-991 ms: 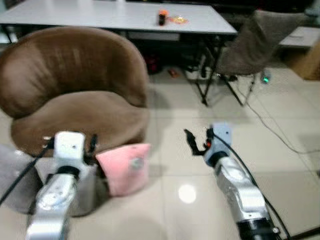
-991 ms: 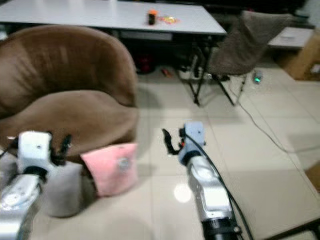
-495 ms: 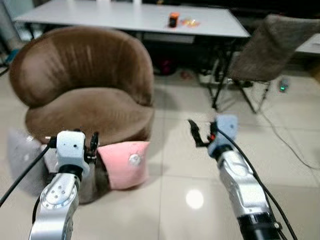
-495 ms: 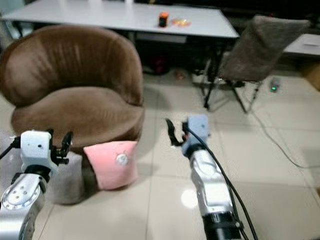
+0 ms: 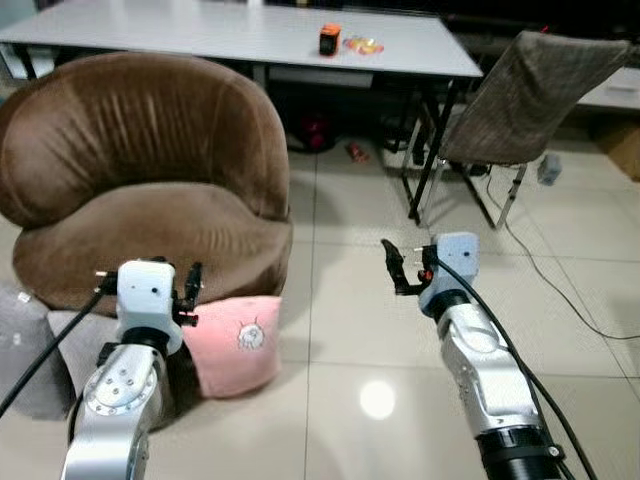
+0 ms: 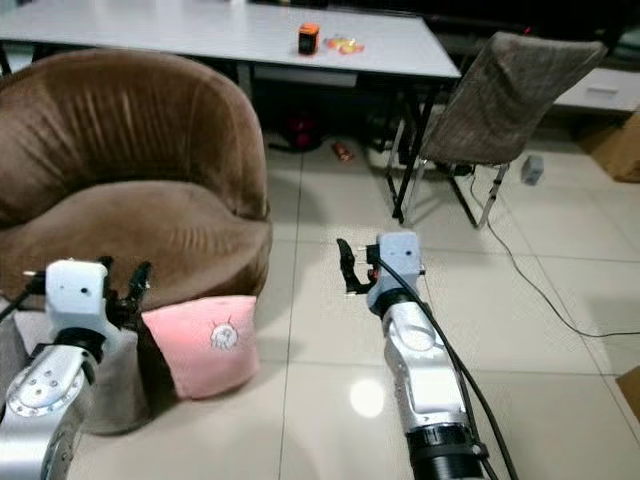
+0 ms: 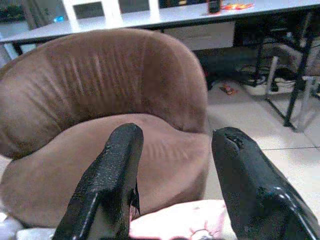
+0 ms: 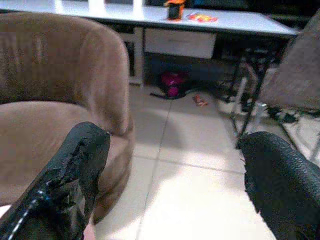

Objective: Move the pillow to the sofa from floor

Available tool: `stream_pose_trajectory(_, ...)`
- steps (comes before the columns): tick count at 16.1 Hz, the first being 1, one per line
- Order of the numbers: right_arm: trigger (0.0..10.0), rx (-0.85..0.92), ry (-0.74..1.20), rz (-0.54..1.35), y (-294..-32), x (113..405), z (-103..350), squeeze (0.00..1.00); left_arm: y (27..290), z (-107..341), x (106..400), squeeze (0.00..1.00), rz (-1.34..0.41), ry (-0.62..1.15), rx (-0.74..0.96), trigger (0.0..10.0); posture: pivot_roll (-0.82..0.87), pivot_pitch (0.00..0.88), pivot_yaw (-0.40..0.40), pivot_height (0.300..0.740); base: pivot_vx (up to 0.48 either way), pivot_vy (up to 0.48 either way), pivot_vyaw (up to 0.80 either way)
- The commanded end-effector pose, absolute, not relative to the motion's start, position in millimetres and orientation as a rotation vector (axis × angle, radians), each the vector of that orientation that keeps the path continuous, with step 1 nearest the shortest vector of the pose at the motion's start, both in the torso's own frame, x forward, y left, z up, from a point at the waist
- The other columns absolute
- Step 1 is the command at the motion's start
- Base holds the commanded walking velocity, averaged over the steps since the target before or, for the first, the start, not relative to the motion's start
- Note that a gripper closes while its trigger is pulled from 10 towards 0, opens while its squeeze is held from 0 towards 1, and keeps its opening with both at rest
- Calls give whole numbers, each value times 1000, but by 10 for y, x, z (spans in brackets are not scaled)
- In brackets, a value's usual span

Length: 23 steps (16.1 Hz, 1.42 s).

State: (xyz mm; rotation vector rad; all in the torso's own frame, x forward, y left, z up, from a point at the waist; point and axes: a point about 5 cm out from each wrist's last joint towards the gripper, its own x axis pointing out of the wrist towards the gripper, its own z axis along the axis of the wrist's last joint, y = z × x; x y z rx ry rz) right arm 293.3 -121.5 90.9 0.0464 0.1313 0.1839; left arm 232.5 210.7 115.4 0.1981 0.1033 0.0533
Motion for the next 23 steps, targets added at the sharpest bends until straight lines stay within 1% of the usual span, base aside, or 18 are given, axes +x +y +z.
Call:
stream_pose_trajectory(1, 10000, 64, 118, 225, -1149, 2950, 959, 0, 2120, 1173, 2315, 0, 60, 96, 200, 10000, 5, 0, -52, 740, 300, 0, 556)
stream_pose_trajectory(3, 10000, 81, 116, 261, -1124, 2939, 958, 0, 2119, 1156, 2292, 0, 60, 98, 198, 10000, 8, 0, -58, 740, 302, 0, 800)
stream_pose_trajectory(7, 10000, 108, 124, 255, -1128, 2937, 941, 0, 2096, 1149, 2287, 0, 50, 99, 201, 10000, 10, 0, -60, 740, 303, 0, 800)
stream_pose_trajectory(10, 10000, 9, 98, 211, -1179, 2959, 954, 0, 2090, 1154, 2300, 0, 40, 99, 206, 10000, 5, 0, -50, 740, 303, 0, 0)
stream_pose_trajectory(14, 10000, 12, 72, 187, -1195, 2969, 975, 0, 2090, 1160, 2316, 0, 38, 97, 208, 10000, 5, 0, -53, 740, 305, 0, 0)
stream_pose_trajectory(16, 10000, 56, 97, 217, -1155, 2980, 982, 0, 2094, 1161, 2314, 0, 42, 96, 206, 10000, 4, 0, -57, 740, 306, 0, 0)
stream_pose_trajectory(20, 10000, 39, 82, 256, -1147, 2968, 993, 0, 2075, 1145, 2312, 0, 41, 98, 200, 10000, -3, 0, -57, 740, 310, 0, 0)
stream_pose_trajectory(22, 10000, 60, 89, 289, -1132, 2931, 989, 0, 2062, 1147, 2316, 0, 34, 98, 198, 10000, -3, 0, -53, 740, 309, 0, 603)
stream_pose_trajectory(23, 10000, 56, 90, 270, -1142, 2934, 983, 0, 2062, 1148, 2315, 0, 32, 98, 199, 10000, -2, 0, -53, 740, 307, 0, 788)
